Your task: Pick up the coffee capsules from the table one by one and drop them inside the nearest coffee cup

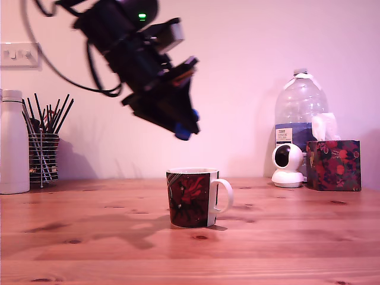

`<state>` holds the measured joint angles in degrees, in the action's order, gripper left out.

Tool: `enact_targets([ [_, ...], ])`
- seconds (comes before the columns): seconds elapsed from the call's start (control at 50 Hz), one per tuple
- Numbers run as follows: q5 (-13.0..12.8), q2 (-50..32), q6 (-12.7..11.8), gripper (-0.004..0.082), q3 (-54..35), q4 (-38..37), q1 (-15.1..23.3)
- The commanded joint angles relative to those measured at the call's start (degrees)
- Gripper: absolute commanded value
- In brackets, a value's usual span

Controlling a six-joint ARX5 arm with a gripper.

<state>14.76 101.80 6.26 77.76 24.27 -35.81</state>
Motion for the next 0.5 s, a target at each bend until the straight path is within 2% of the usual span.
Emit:
enact_targets([
  [0.0,-0.5,3.2,0.7,0.0213,0.9,0.9,-0.4],
  [0.12,-1.8,6.1,1.3,0.0213,3.0,2.6,-0.7],
  [0.48,-2.8,8.7,1.7,0.0213,4.2,2.9,-0.7],
])
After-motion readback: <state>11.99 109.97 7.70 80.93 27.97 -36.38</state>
